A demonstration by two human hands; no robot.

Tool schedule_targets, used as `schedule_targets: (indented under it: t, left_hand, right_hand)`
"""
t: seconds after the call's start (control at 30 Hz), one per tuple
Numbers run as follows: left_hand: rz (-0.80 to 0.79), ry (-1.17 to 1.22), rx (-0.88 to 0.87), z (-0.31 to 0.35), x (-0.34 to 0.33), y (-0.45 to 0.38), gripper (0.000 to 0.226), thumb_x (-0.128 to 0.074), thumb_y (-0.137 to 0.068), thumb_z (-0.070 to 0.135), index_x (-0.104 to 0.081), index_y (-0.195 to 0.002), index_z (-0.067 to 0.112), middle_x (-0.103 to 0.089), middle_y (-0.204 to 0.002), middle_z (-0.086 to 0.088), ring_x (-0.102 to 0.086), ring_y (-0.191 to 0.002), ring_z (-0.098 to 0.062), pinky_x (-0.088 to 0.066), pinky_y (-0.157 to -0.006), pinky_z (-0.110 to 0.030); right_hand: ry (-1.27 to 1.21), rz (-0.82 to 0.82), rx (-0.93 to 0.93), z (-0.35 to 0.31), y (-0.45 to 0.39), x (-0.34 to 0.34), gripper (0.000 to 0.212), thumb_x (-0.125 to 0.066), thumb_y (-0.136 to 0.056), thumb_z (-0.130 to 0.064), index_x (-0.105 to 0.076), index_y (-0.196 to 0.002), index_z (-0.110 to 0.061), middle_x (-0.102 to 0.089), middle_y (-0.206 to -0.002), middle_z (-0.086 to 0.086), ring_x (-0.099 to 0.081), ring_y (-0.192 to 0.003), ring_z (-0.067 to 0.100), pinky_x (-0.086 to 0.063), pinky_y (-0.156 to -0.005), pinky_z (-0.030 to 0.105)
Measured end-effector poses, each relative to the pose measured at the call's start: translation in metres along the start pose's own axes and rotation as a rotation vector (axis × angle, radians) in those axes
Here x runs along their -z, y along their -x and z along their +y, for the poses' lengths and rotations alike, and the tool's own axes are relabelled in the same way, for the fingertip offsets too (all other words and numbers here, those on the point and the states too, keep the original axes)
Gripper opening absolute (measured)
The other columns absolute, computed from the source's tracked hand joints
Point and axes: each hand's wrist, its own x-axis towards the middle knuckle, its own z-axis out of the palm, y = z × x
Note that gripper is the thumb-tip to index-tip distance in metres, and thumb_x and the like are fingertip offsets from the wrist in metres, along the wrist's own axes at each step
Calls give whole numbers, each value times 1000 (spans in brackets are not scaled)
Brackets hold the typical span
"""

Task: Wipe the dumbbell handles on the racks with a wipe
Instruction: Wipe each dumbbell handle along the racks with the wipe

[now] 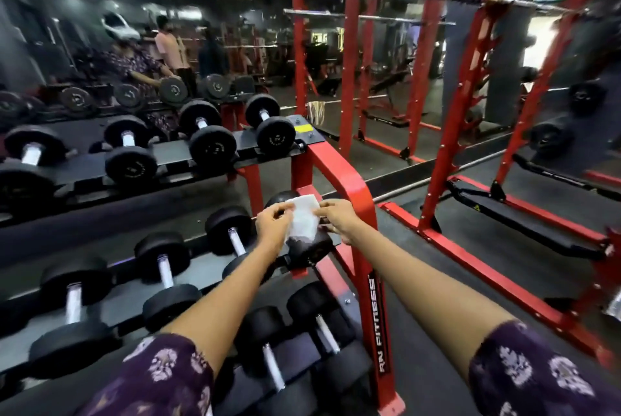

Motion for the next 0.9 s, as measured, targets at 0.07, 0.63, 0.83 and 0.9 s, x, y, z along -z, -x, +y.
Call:
schedule_targets:
  t: [0.07, 0.63, 0.83, 0.9]
  left_hand:
    - [21, -1, -16, 1, -22, -26, 26, -54, -88, -10, -71, -106, -2, -65, -97, -6, -57, -87, -15, -43, -65, -6]
    - [228, -174, -107, -21, -191, -281, 31, -57, -81, -14, -69, -108, -3, -64, -98, -11, -53, -70, -1, -39, -65, -2]
    - [312, -283, -166, -19, -254, -335, 31, -58, -80, -12, -68, -107, -3, -65, -103, -12, -53, -84, -15, -39, -65, -3]
    - [340, -307, -175, -24, -268, -343, 32, -61, -79, -12, -68, -108, -2, -64, -105, -11, -53, -84, -15, -39, -65, -3]
  right_hand:
    - [4, -31, 15, -4, -38, 13, 31, -57, -79, 9, -56, -60, -15, -51, -67, 7, -47, -61, 19, -41, -58, 27]
    - [20, -195, 79, -60, -356, 89, 32, -50, -80, 15, -55, -62, -10, -53, -37, -9, -48, -34, 2, -44, -44, 18]
    - [-21, -280, 53, -67, -447, 124, 31, -51, -79, 14, -58, -61, -10, -55, -45, -2, -52, -43, 8, -46, -44, 16]
    - [-23, -328, 57, -71, -465, 134, 31, -51, -79, 15, -56, -61, -9, -55, -44, -2, -52, -40, 8, -44, -41, 15]
